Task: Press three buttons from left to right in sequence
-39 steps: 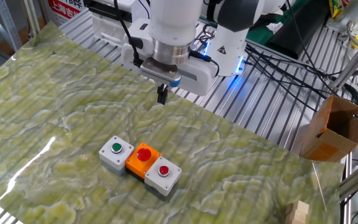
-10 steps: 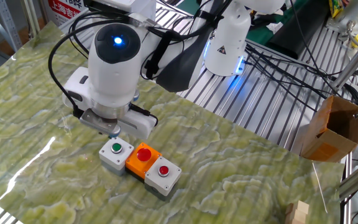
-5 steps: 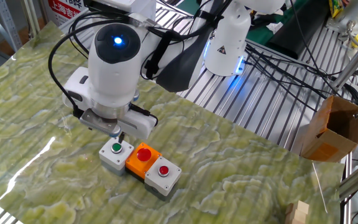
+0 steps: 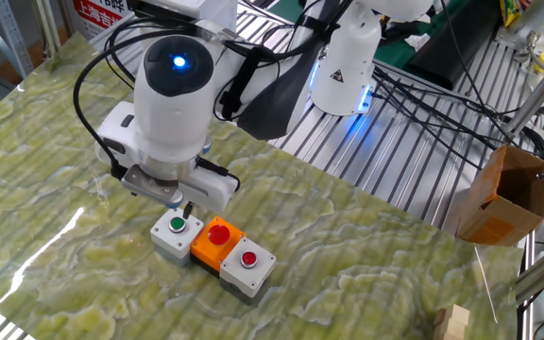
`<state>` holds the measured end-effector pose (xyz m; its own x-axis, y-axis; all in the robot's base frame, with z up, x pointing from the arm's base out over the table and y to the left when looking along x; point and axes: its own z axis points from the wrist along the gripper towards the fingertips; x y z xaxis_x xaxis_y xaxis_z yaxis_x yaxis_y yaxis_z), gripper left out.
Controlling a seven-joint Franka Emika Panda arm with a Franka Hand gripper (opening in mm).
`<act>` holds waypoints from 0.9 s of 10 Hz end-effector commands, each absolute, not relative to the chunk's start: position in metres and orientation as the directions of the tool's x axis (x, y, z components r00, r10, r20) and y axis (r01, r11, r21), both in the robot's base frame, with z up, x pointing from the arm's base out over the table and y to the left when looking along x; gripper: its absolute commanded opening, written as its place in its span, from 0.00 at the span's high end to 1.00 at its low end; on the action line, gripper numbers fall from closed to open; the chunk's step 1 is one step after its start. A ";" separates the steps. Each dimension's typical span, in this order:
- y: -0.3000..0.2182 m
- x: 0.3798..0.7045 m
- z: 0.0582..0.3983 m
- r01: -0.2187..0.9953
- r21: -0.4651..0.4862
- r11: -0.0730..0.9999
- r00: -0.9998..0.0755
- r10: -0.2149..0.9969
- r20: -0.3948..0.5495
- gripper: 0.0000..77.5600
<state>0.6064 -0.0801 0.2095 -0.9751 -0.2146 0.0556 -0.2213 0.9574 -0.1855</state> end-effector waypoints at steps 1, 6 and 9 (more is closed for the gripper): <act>-0.101 0.614 0.146 -0.240 -0.146 0.960 -0.971 -0.236 0.050 0.00; -0.111 0.611 0.133 -0.240 -0.142 0.960 -0.971 -0.236 0.049 0.00; -0.121 0.605 0.142 -0.240 -0.122 0.963 -0.970 -0.235 0.055 0.00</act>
